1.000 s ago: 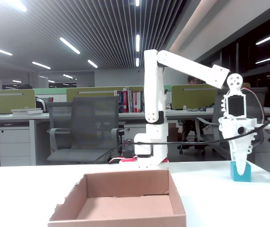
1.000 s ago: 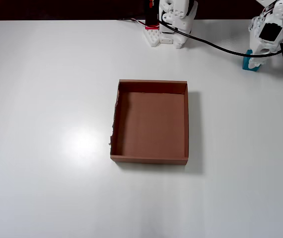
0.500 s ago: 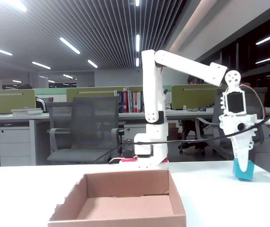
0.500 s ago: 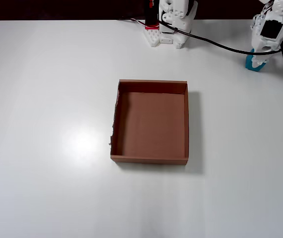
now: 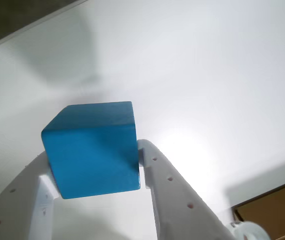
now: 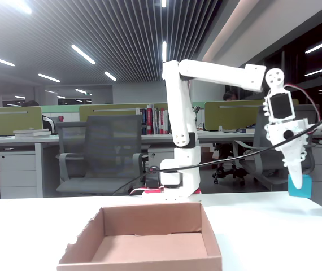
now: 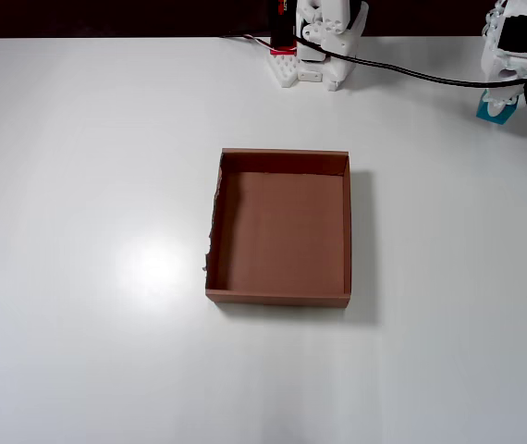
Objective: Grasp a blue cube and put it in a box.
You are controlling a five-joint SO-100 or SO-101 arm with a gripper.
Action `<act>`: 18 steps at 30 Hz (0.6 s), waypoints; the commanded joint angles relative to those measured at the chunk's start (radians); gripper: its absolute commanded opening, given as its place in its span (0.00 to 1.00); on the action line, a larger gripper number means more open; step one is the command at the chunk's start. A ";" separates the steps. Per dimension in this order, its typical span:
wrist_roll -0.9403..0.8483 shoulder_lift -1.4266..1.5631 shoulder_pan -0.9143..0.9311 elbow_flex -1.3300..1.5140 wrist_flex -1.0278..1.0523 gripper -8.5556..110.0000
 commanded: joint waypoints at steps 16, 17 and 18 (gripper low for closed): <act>0.129 0.117 0.382 -0.210 0.267 0.18; 0.135 0.120 0.413 -0.218 0.278 0.18; 0.140 0.124 0.443 -0.227 0.291 0.18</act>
